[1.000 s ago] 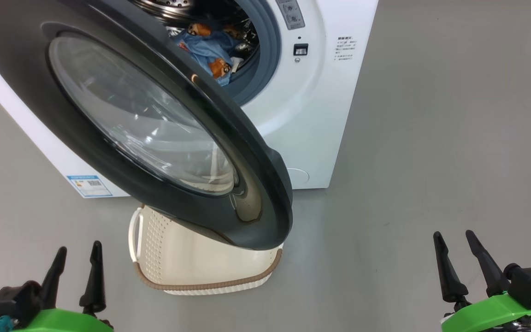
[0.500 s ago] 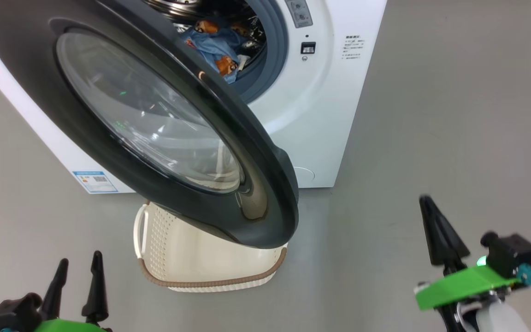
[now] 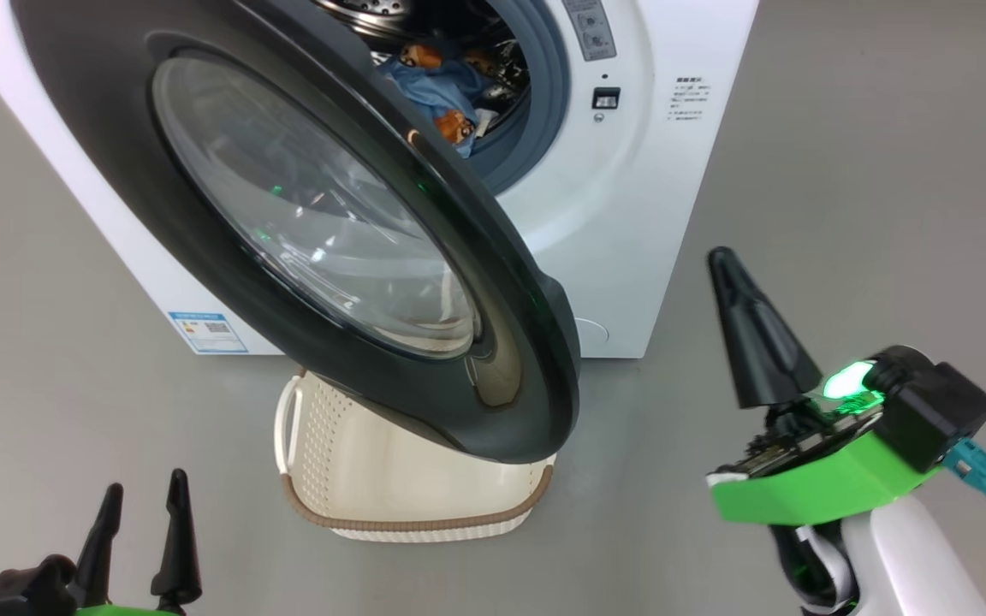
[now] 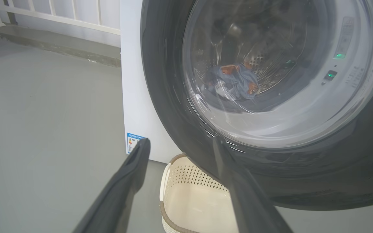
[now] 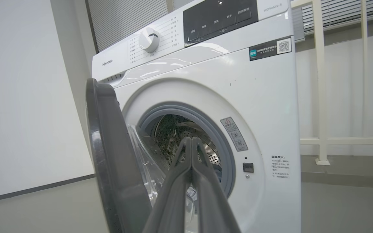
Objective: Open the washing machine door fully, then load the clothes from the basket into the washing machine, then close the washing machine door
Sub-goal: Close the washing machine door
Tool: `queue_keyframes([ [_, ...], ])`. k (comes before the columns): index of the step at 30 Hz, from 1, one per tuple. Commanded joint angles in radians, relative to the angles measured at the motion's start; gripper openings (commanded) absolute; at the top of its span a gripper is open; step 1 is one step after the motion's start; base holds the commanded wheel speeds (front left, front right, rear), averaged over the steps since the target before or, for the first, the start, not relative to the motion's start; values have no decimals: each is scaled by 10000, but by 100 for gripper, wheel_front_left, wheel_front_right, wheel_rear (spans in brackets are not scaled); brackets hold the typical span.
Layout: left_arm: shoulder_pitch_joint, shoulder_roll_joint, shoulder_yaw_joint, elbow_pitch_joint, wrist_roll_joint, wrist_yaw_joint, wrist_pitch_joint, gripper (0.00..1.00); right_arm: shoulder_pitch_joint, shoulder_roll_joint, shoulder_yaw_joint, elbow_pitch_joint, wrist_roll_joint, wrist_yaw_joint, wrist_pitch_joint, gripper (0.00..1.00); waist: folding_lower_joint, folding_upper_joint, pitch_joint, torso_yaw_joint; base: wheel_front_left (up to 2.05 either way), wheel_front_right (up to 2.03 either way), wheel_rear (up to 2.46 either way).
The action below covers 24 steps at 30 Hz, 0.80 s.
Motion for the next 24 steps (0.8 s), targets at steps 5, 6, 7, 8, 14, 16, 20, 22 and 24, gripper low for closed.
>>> queue_keyframes([
  [5,22,20,395,-396,217,-27,-64,100,-387,135,1168,-1076,77,27,-48,0,0,0,-74,179,0,0,0],
  [6,43,-3,412,-414,222,-27,-64,100,-369,132,1338,-1151,91,27,-48,0,0,0,-96,196,0,0,0],
  [7,69,-24,429,-432,222,-27,-64,100,-347,125,1496,-1212,96,27,-48,0,0,0,-114,210,0,0,0],
  [8,94,-41,439,-452,225,-27,-64,100,-326,121,1651,-1263,109,27,-48,0,0,0,-124,221,0,0,0],
  [14,156,-120,472,-539,258,-27,-64,100,-222,7,2805,-1103,187,27,-48,0,0,0,-140,297,0,0,0],
  [16,148,-135,444,-545,282,-27,-64,100,-192,-9,3110,-890,256,27,-48,0,0,0,-136,338,0,0,0],
  [20,145,-159,397,-549,312,-27,-64,100,-111,-31,3646,-280,437,27,-48,0,0,0,-121,425,0,0,0],
  [22,144,-172,371,-542,316,-27,-65,100,-73,-46,3871,109,515,27,-48,0,0,0,-116,474,0,0,0],
  [24,135,-184,342,-526,317,-27,-65,100,-22,-33,4030,501,608,27,-48,0,0,0,-91,523,0,0,0],
])
